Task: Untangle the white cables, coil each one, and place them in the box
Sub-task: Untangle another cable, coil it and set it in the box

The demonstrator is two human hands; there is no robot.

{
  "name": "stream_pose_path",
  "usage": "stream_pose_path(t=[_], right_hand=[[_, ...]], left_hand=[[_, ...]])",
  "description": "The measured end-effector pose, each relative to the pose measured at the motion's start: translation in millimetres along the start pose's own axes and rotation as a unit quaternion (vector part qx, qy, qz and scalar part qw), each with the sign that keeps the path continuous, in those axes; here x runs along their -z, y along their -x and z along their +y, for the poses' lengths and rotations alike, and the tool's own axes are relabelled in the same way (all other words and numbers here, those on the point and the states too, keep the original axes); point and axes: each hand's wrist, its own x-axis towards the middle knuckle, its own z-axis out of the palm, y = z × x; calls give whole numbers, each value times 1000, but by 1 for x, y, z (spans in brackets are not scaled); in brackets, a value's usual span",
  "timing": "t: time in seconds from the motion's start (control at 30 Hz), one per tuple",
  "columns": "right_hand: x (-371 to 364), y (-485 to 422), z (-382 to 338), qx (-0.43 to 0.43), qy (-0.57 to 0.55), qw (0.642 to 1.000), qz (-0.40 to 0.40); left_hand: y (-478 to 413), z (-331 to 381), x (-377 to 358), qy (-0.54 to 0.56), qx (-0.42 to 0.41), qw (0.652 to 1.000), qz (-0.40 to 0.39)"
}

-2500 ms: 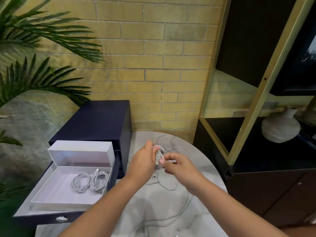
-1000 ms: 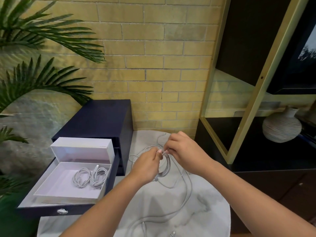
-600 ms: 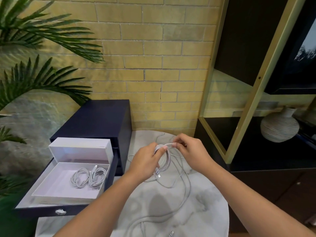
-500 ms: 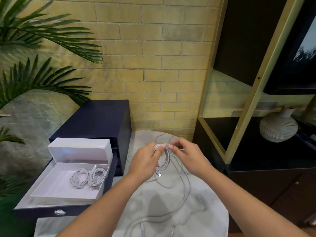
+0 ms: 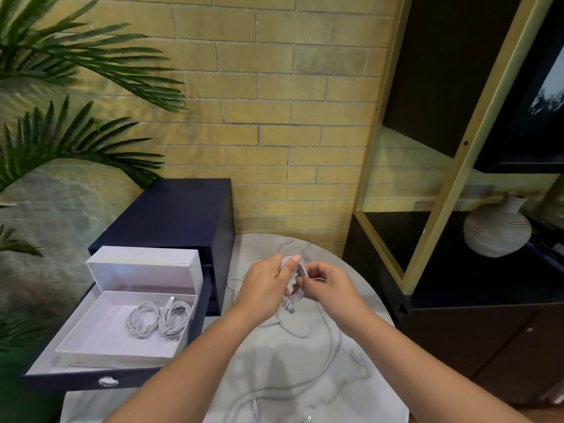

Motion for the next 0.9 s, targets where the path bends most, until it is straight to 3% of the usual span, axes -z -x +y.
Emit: stream_pose_path(t=[0.17, 0.43, 0.53, 0.7, 0.9], right_hand=[[-1, 0, 3, 1, -48, 999, 4], [-7, -5, -3, -7, -70, 998, -8], [-12, -5, -4, -6, -65, 998, -10], [-16, -8, -9, -21, -127, 991, -19], [-15, -9, -17, -43, -212, 974, -61]], left_hand=[[-3, -11, 4, 13, -26, 997, -75], [4, -20, 6, -29, -6, 995, -94], [4, -23, 6, 43, 57, 990, -120], [1, -15, 11, 213, 158, 952, -152], [-4, -12, 16, 237, 177, 947, -126]])
